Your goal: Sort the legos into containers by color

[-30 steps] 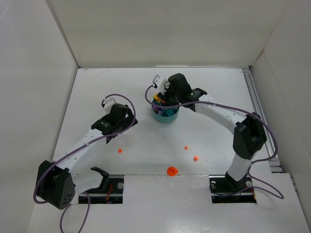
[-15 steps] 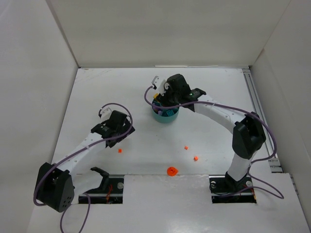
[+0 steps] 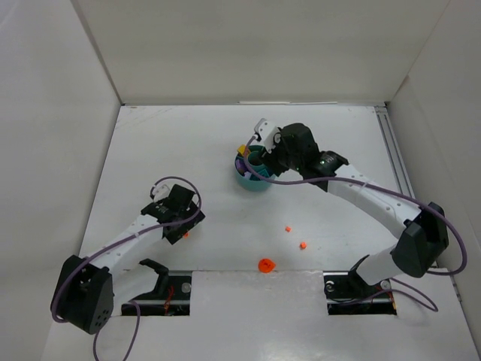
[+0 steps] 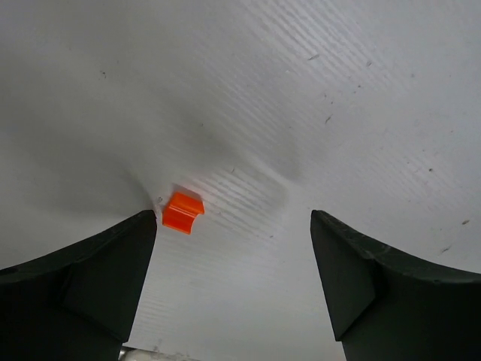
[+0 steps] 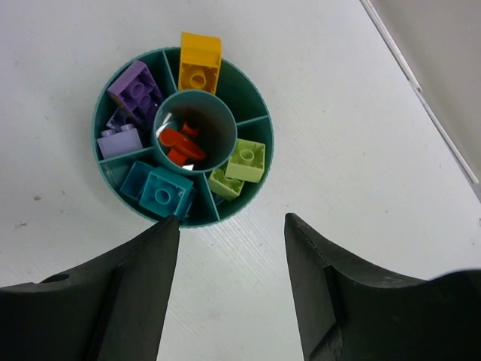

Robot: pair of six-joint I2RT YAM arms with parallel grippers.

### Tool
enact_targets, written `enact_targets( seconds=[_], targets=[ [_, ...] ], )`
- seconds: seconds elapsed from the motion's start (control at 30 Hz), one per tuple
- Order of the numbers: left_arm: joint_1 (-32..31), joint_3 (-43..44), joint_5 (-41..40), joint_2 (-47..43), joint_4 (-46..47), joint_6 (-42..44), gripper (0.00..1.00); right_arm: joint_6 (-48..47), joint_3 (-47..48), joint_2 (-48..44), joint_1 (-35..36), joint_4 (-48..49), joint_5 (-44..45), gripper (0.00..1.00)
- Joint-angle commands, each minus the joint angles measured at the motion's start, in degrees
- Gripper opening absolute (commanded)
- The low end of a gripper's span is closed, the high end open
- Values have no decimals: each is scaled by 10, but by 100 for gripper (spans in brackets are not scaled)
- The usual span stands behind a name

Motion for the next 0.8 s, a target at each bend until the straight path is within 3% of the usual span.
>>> enact_targets(
  seconds=[0.0,0.23,0.57,0.7,0.77],
  targets=[
    [4,-12,27,-15,-4,-26,80,23,-26,-21,4,18,32,63],
    [4,-12,27,-7,-10,-33,62,35,-45,-26,4,13,32,63],
    [4,5,21,50,-10,-39,53,35,-55,-37,-2,18,32,63],
    [4,10,15,68,-10,-39,45,35,-60,-42,-7,18,27,63],
    [4,16,15,73,-10,-33,36,35,-60,-42,-7,18,27,63]
  ],
)
